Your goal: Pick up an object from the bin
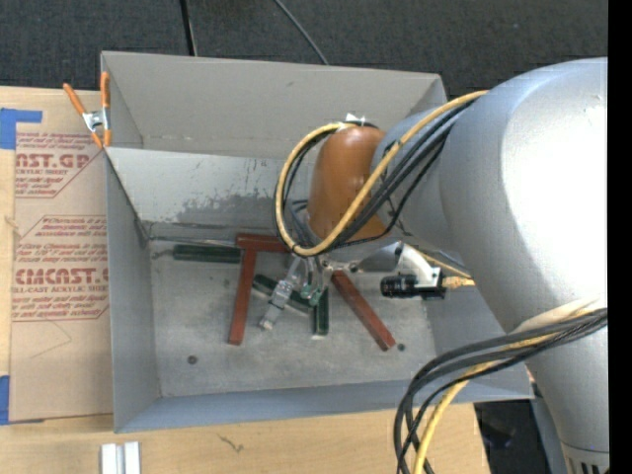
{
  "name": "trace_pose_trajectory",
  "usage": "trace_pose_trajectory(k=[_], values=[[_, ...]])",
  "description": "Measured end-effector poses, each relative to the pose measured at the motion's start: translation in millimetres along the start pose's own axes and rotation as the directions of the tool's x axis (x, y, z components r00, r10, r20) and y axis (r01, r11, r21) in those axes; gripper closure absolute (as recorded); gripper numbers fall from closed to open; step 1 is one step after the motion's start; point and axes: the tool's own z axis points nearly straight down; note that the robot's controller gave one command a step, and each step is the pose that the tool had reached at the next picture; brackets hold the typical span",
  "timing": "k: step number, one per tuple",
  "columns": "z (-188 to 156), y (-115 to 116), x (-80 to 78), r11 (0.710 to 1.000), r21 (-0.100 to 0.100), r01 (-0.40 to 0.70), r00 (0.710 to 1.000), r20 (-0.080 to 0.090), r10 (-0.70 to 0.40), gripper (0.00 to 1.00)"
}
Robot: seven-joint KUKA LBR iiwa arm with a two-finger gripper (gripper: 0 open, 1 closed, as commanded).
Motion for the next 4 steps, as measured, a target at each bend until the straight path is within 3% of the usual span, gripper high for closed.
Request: trace_pose_trajectory(k=[1, 3, 4], values=[[-1.1, 0.2, -0.6, 1.000, -0.001, 0.000, 1.000, 0.001, 0.000, 1.00], [-2.8, 1.9, 1.8, 1.000, 0.000, 0.032, 0.999, 0.003, -0.032, 1.00], [-2.0, -59.2, 26.0, 0.999, -0.004, 0.048, 0.999, 0.005, -0.048, 1.00]])
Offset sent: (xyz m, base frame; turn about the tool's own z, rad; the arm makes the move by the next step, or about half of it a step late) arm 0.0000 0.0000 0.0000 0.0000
